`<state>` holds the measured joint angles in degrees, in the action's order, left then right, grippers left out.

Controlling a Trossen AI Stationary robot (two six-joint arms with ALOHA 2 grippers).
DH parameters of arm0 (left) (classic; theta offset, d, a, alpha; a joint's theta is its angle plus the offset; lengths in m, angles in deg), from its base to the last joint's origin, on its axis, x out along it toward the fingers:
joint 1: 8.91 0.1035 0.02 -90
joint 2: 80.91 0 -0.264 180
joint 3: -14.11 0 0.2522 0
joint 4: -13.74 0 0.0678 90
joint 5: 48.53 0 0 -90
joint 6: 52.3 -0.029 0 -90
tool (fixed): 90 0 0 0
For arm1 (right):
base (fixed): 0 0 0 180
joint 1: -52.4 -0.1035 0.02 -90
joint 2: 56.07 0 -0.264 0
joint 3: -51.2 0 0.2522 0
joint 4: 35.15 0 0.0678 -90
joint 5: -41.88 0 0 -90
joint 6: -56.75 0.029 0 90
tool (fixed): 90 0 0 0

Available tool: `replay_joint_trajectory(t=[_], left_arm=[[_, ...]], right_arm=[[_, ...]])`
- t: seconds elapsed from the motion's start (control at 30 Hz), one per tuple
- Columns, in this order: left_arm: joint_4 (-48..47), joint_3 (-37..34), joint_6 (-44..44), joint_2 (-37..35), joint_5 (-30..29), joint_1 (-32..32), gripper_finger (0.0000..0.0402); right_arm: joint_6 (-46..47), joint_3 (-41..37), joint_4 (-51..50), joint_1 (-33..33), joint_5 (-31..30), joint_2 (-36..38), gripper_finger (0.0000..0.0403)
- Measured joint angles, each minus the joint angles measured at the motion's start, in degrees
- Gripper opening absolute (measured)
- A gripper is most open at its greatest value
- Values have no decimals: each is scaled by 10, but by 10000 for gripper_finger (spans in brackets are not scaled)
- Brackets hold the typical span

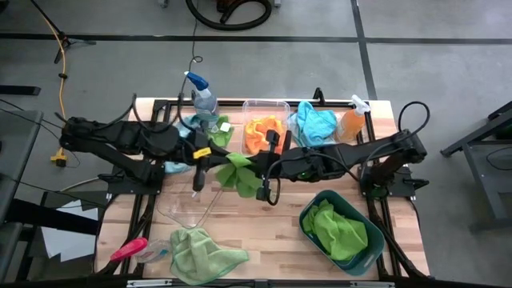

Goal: Sort microfiber towel by color & place in baskets
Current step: Put the green microfiber towel into the blue bin

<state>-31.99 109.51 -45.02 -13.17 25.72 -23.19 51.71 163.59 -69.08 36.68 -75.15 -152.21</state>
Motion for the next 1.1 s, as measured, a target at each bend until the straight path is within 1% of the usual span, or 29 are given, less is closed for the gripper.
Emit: replay_joint_trajectory(t=[0.13,0.2,0.33,0.43,0.6,0.73,0.83,1.0,1.1], left_arm=[[-17,0,27,-26,1,0,87],[-40,0,32,-43,1,0,110],[-92,0,48,-82,-16,0,145],[-123,-6,50,-108,-48,0,156],[-95,-66,37,-147,-105,0,158],[-31,-127,47,-174,-118,0,158],[18,-164,59,-185,-118,0,158],[62,-181,61,-187,-119,0,158],[74,-181,61,-186,-119,0,159]], right_arm=[[-7,0,-33,3,-4,22,3],[-10,0,-57,3,-7,39,2],[14,0,-138,3,-20,80,2],[79,0,-228,1,-20,116,1],[230,-1,-413,-26,-20,157,1],[348,-1,-516,-89,-20,173,1],[439,-1,-555,-159,-18,179,1],[616,-1,-595,-283,3,175,1],[718,-1,-619,-346,-6,157,1]])
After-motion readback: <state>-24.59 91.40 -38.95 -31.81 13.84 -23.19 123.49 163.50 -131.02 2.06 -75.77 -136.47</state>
